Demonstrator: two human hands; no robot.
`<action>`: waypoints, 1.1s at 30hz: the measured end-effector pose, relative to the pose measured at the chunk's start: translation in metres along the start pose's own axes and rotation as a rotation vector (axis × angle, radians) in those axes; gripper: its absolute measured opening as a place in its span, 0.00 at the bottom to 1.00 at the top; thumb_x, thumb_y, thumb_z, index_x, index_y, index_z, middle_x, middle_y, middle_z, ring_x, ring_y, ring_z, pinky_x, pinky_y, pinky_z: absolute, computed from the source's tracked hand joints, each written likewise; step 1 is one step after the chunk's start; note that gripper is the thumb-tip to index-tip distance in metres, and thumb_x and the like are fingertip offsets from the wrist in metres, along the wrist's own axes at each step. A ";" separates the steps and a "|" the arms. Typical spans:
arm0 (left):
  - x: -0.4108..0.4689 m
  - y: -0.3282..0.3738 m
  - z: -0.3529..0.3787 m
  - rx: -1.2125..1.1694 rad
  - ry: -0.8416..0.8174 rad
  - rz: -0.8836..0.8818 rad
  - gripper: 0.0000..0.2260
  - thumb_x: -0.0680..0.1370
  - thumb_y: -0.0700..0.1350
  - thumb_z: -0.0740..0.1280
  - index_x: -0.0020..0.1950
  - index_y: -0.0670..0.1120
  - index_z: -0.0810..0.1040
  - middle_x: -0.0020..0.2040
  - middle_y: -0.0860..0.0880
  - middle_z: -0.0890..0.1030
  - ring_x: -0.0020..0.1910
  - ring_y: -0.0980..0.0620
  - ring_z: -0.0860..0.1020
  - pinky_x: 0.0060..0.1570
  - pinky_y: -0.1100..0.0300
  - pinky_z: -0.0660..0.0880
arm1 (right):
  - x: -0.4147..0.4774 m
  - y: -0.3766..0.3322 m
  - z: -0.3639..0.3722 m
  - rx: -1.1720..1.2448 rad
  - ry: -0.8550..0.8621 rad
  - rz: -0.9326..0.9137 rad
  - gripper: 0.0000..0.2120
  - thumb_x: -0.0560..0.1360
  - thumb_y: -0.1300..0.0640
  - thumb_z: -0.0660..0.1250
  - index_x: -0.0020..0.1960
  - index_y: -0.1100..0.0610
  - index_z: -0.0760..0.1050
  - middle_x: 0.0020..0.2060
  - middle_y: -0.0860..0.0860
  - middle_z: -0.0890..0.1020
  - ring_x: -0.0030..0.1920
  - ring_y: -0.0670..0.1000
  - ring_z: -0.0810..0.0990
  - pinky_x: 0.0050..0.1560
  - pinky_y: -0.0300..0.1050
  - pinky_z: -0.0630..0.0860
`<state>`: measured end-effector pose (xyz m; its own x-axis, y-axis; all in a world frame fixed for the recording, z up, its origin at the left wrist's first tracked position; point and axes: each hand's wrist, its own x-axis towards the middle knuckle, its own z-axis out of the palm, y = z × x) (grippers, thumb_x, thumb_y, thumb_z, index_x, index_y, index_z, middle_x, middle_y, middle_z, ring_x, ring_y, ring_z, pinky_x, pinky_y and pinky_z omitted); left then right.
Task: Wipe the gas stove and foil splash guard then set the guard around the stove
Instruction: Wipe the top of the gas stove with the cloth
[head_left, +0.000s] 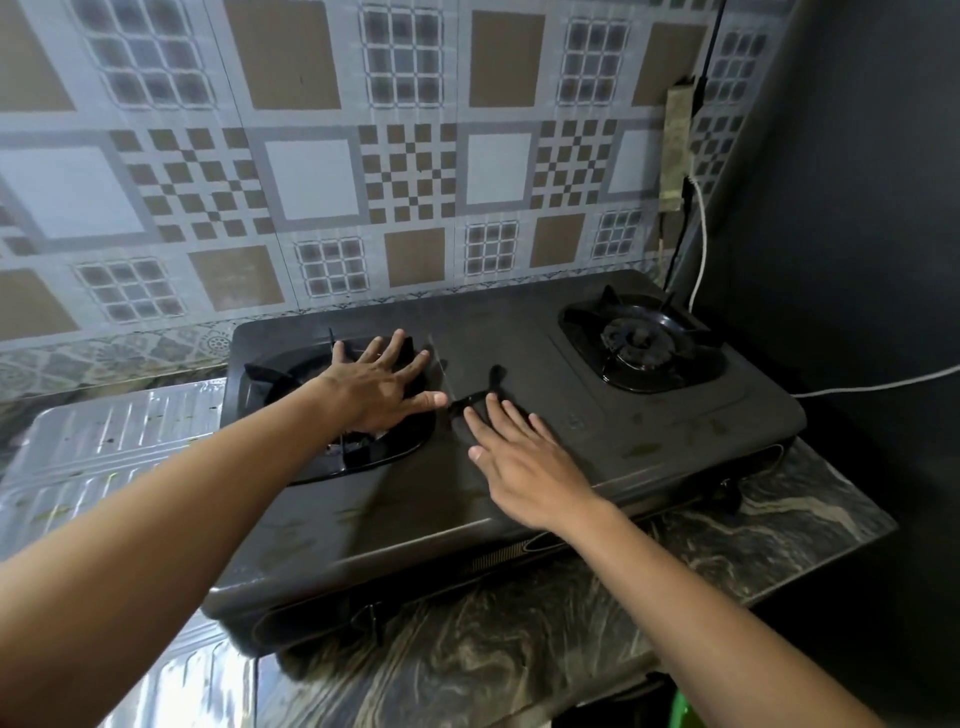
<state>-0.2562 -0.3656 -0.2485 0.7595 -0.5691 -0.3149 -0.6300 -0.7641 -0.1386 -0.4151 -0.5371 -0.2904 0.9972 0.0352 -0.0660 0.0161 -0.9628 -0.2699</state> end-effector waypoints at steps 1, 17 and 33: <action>-0.001 0.000 -0.001 0.002 0.001 0.000 0.44 0.68 0.77 0.36 0.80 0.58 0.37 0.80 0.46 0.34 0.80 0.44 0.39 0.73 0.30 0.43 | -0.006 0.001 0.000 0.005 -0.009 -0.016 0.26 0.85 0.47 0.45 0.81 0.50 0.46 0.80 0.50 0.44 0.80 0.49 0.41 0.78 0.52 0.41; 0.003 0.003 0.014 -0.097 0.129 0.023 0.42 0.73 0.72 0.37 0.82 0.50 0.42 0.81 0.44 0.40 0.80 0.47 0.40 0.77 0.38 0.44 | 0.005 0.044 -0.012 -0.023 0.016 0.242 0.27 0.85 0.48 0.46 0.81 0.54 0.46 0.80 0.56 0.46 0.80 0.56 0.44 0.78 0.58 0.43; -0.011 0.076 0.006 -0.024 0.033 -0.097 0.44 0.65 0.81 0.37 0.79 0.65 0.43 0.82 0.47 0.39 0.79 0.36 0.38 0.70 0.28 0.37 | -0.032 0.120 -0.032 0.015 -0.012 0.126 0.27 0.85 0.48 0.47 0.81 0.54 0.47 0.80 0.55 0.47 0.80 0.53 0.45 0.78 0.53 0.45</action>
<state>-0.3130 -0.4159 -0.2609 0.8217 -0.5018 -0.2702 -0.5498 -0.8227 -0.1442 -0.4431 -0.6625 -0.2900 0.9903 -0.0827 -0.1117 -0.1106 -0.9557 -0.2727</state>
